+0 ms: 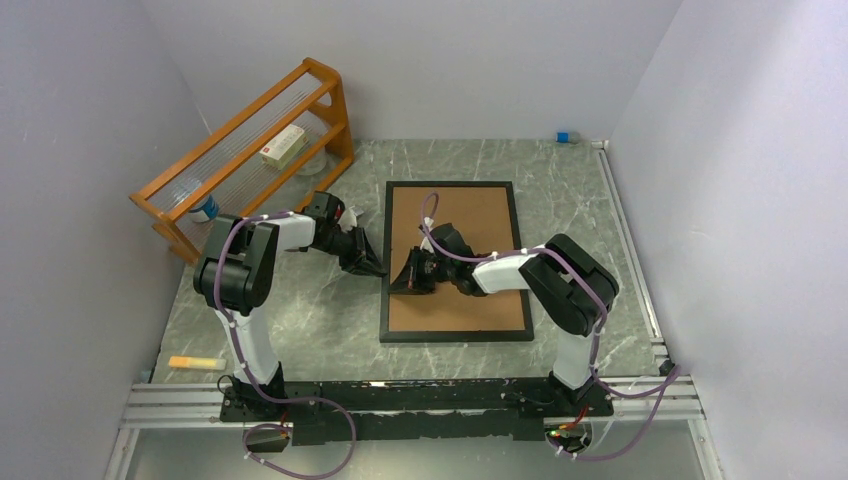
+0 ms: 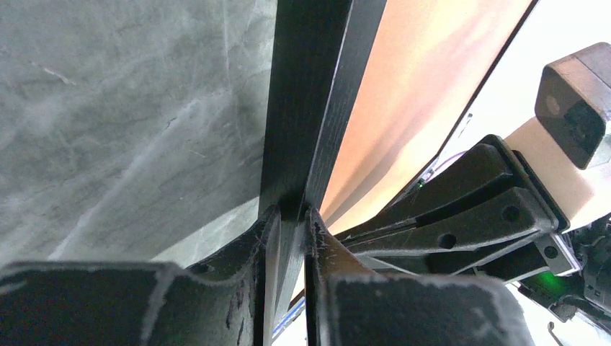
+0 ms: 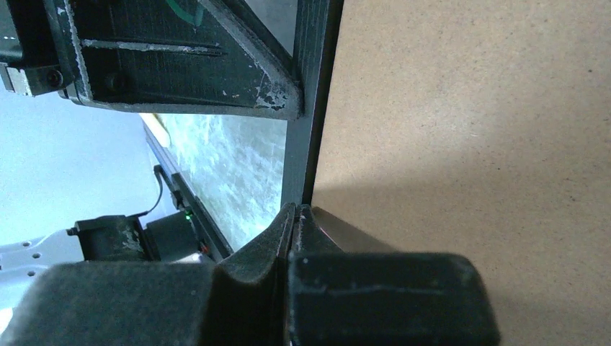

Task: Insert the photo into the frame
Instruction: Install the photo frame at the center of the board.

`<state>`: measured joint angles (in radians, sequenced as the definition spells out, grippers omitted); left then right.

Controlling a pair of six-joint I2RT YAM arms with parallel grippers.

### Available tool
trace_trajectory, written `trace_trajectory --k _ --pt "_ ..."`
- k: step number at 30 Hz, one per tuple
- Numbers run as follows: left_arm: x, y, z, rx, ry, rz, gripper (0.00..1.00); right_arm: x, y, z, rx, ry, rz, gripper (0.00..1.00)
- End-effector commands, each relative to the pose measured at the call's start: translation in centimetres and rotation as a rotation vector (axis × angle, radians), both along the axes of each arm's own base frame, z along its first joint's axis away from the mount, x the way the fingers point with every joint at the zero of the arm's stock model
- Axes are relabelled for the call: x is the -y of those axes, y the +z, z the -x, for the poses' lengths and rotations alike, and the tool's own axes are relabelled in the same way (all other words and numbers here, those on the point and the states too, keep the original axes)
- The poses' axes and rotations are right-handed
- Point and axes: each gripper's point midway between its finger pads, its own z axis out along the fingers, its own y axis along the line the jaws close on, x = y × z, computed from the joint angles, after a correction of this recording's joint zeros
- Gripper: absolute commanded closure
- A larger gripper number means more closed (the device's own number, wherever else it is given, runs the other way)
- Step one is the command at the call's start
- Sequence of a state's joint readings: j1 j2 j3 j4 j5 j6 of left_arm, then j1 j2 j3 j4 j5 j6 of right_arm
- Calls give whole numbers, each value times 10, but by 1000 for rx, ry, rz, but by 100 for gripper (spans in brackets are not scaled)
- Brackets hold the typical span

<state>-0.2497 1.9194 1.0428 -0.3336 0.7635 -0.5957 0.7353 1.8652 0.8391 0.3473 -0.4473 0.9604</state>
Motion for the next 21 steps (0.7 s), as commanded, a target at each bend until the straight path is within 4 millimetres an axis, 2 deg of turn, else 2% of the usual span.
trace_trajectory --k 1,8,14,17,21 --pt "-38 -71 42 -118 -25 -330 86 59 -71 31 -104 12 315 100" --pt "-39 -72 44 -121 -26 -339 86 79 -65 9 -16 -57 455 100" --pt "-39 -73 44 -124 -31 -347 86 88 -60 0 31 -77 512 100" --pt "-40 -74 44 -125 -32 -348 87 80 -44 -5 64 -70 472 98" --pt "-35 -71 43 -120 -32 -318 86 52 -9 -7 94 -25 311 96"
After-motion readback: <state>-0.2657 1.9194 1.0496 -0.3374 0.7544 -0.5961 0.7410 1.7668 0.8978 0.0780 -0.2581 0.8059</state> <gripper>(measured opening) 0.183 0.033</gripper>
